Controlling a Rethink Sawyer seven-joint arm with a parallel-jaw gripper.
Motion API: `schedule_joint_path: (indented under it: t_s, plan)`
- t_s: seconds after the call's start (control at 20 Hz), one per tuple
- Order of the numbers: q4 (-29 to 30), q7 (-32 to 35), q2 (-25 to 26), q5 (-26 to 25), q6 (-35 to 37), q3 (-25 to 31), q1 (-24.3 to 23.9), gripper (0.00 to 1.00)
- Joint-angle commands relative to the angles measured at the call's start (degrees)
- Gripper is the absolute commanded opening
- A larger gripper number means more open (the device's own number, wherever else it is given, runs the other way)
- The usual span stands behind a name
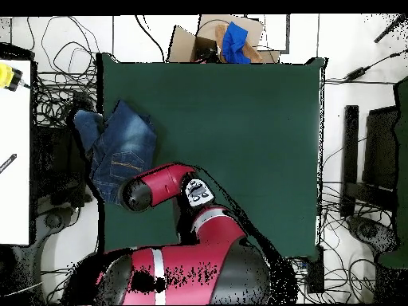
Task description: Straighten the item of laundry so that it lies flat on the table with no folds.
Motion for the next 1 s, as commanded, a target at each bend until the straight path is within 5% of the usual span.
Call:
schedule_joint_path:
  t_s: [0.05,0.55,0.6,1.0]
  plan:
    - [-6.79,5.07,7.72,2.87,-8.17,4.64,-1.09,1.00]
    - [-4.49,10.63,2.81,7.72,-6.93,1.77,3.35,1.00]
    - [-4.44,10.81,2.43,8.56,-6.65,1.35,3.89,0.00]
    - [-2.88,9.72,0.78,12.10,-4.21,1.80,3.41,0.00]
